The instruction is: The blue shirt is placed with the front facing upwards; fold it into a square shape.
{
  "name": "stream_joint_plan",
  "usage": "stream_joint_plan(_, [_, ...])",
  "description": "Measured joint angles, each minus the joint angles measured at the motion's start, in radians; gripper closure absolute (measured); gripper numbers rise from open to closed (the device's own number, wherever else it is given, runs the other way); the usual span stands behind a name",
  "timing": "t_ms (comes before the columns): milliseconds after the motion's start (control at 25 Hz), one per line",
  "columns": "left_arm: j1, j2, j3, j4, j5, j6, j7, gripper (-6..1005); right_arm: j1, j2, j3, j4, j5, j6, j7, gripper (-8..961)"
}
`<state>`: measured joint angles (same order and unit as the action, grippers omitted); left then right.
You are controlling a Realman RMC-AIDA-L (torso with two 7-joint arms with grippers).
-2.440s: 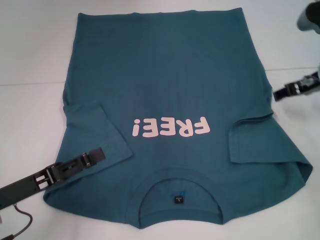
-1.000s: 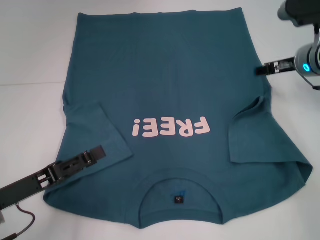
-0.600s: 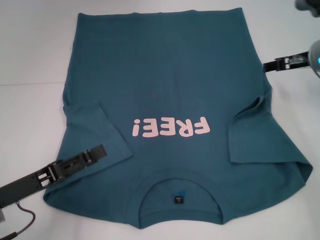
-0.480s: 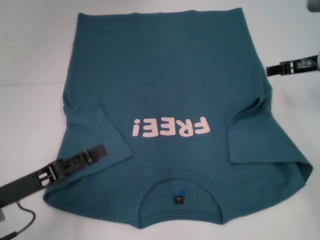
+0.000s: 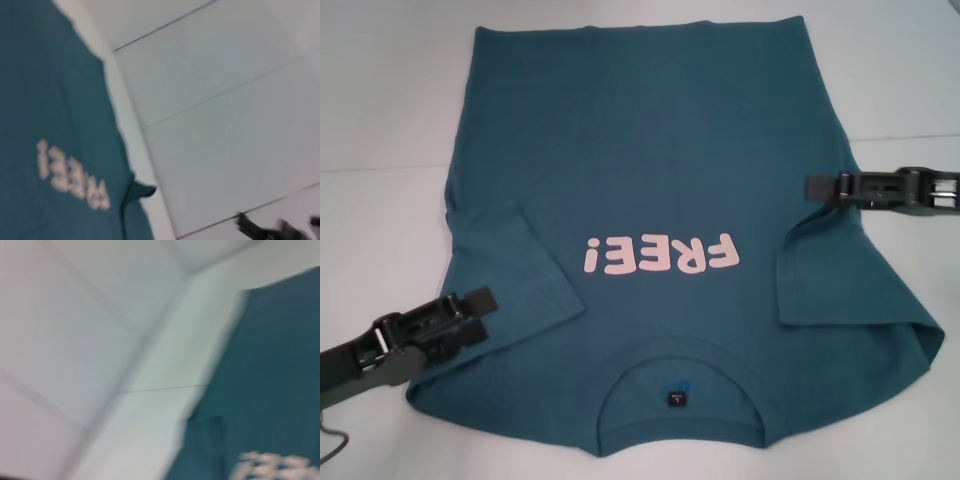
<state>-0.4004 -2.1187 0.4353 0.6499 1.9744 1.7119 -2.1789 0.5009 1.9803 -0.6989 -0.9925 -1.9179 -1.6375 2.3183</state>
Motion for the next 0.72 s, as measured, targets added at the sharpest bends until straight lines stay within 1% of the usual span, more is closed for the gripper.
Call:
stream_joint_plan(80, [0.002,0.006,-0.001,0.027,0.037,0.000,-0.088,155,-0.004,-0.019,0.026,0.064,0.032,-0.078,-0.013,57])
stream_joint_plan(160, [0.004,0.010,-0.002,0.062,0.081,-0.006,-0.169,155,-0.005,-0.034,0.039,0.107,0.035,-0.108,-0.015,57])
stream_joint_plan(240, [0.006,0.013,-0.003,0.085,0.107,-0.014,-0.221,155,-0.008,-0.044,0.049,0.139,0.035,-0.113,-0.016,57])
stream_joint_plan(320, [0.007,0.022,-0.011,0.109,0.147,-0.024,-0.266,155,-0.011,-0.046,0.057,0.148,0.034,-0.117,-0.017,57])
stream_joint_plan(360, [0.007,0.022,-0.011,0.109,0.147,-0.024,-0.266,155,-0.012,-0.046,0.059,0.150,0.034,-0.118,-0.018,58])
stream_joint_plan(600, [-0.019,0.051,-0.023,0.130,0.281,-0.044,-0.310,155,-0.006,-0.047,0.058,0.178,0.034,-0.117,-0.025,58])
stream_joint_plan(720, [-0.027,0.055,-0.031,0.130,0.315,-0.047,-0.328,155,-0.005,-0.048,0.059,0.188,0.035,-0.110,-0.032,58])
